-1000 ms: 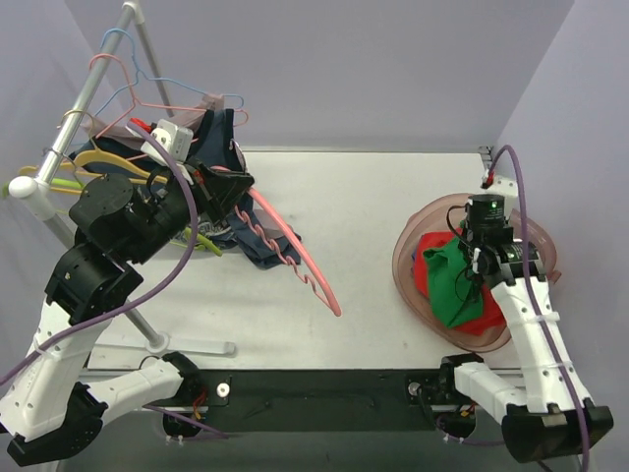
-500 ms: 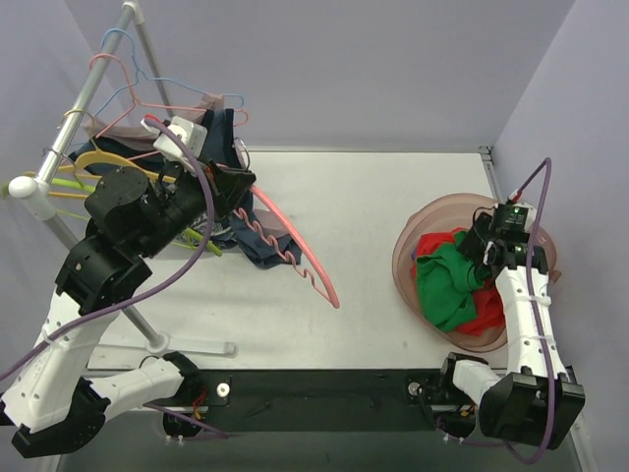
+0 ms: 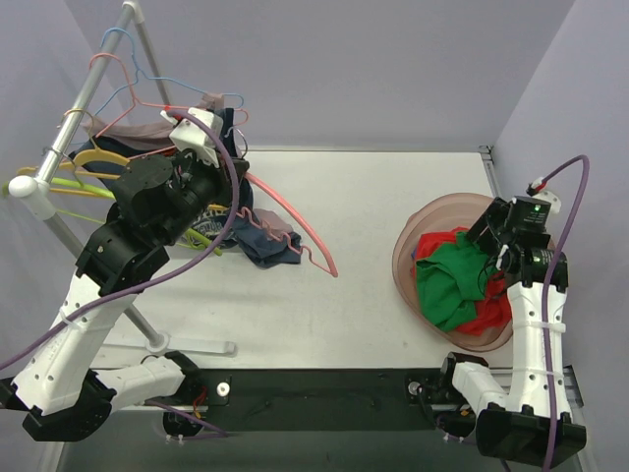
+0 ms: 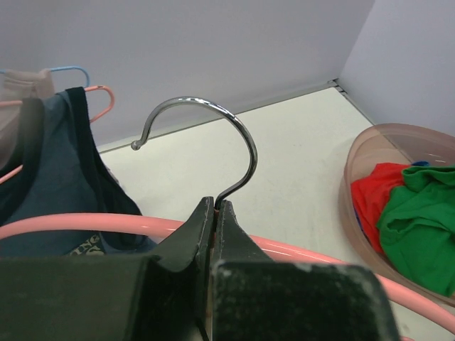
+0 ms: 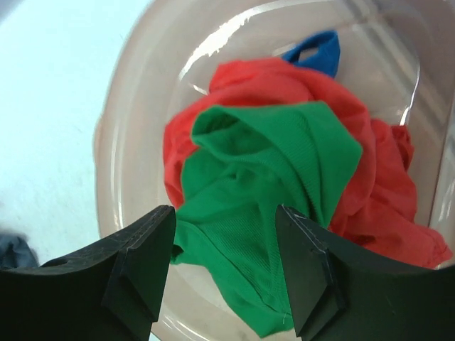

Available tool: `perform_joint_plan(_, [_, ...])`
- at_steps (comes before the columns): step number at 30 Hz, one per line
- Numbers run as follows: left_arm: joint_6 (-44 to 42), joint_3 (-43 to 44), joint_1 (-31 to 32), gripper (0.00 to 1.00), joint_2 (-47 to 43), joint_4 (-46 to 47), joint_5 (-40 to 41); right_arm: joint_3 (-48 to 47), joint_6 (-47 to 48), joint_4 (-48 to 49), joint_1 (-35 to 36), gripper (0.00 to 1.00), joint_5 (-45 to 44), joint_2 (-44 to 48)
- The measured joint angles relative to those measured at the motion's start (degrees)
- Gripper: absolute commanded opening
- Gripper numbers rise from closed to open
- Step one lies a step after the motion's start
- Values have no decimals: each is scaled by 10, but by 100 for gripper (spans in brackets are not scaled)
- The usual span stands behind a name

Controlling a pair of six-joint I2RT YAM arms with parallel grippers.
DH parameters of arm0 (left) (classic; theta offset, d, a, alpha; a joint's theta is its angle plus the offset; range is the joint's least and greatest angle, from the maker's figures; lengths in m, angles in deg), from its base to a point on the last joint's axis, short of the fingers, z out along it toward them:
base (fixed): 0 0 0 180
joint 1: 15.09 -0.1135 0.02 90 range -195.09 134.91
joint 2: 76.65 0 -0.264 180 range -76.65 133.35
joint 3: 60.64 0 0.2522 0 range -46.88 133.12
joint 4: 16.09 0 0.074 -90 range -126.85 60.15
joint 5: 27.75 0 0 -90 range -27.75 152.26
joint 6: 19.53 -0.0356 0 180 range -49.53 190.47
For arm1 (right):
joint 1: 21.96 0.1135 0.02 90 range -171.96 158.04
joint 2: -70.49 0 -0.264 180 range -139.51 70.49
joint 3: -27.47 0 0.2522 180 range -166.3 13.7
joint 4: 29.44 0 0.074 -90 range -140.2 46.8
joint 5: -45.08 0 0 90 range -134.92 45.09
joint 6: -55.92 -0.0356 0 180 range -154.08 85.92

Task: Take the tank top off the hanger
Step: Place the tank top in the bin, then place the hanger at the clothesline.

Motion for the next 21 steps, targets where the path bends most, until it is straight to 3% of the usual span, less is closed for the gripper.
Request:
perform_joint_plan(7, [-32, 0, 0, 0, 7, 10, 58, 85, -11, -5, 0, 60, 19, -41])
perform_joint_plan(11, [-50, -2, 0, 0, 7, 19, 81, 89, -10, -7, 5, 70, 32, -53])
perform_joint_plan(16, [-81, -2, 0, 0, 7, 31, 119, 16, -2, -18, 40, 75, 61, -41])
perform_joint_plan(21, [-99, -8, 0, 0, 4, 43, 146, -80, 11, -5, 90, 76, 163, -22])
